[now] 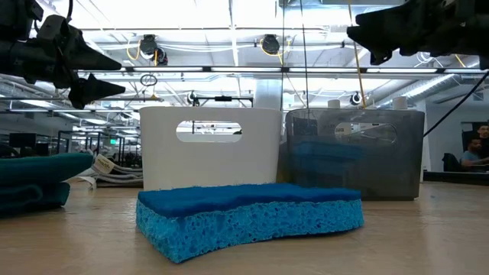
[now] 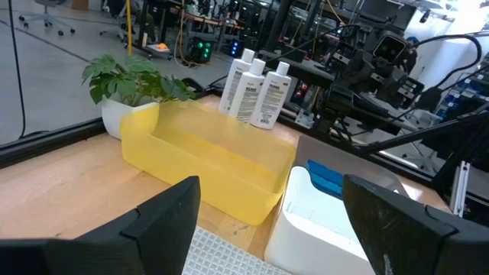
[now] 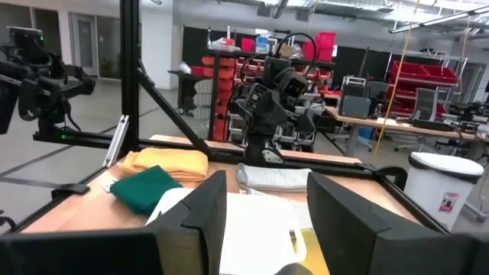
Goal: Pick & Place Kitchen Items
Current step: Put the sponge wipe into the black bin
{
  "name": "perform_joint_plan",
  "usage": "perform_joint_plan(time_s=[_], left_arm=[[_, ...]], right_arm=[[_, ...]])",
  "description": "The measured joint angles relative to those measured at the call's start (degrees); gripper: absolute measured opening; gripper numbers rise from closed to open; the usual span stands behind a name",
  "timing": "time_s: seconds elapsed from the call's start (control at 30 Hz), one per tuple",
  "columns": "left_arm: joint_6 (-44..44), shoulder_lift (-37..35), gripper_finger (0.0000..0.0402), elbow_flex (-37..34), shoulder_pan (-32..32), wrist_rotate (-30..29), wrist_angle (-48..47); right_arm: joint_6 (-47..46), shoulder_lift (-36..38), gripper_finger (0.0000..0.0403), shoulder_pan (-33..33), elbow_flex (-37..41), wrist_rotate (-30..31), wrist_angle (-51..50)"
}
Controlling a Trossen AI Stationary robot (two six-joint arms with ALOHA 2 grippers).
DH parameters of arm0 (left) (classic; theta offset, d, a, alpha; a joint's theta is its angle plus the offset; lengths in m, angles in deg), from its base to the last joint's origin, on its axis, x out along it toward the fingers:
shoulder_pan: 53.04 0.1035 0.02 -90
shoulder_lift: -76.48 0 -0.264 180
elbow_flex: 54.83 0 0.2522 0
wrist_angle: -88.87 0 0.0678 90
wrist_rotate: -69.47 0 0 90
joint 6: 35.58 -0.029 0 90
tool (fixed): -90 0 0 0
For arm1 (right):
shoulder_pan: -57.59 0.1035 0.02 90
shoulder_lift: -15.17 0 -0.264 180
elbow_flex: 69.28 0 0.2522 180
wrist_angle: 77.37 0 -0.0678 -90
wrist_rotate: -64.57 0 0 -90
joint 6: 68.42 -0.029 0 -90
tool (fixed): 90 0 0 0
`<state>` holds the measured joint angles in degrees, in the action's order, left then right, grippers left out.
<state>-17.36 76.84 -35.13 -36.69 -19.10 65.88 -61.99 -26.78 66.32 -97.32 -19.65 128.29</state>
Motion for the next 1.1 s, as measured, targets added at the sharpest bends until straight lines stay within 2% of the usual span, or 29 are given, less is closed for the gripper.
perform_joint_plan(time_s=[0.27, 1.1], left_arm=[[0.0, 0.0, 0.0324, 0.0, 0.0, 0.0, 0.0], [0.0, 0.0, 0.0324, 0.0, 0.0, 0.0, 0.0]], right_arm=[[-1.4, 6.5, 0.0147, 0.0, 0.0, 0.0, -8.6], [-1.7, 19.4, 0.0141, 0.0, 0.0, 0.1, -25.4]])
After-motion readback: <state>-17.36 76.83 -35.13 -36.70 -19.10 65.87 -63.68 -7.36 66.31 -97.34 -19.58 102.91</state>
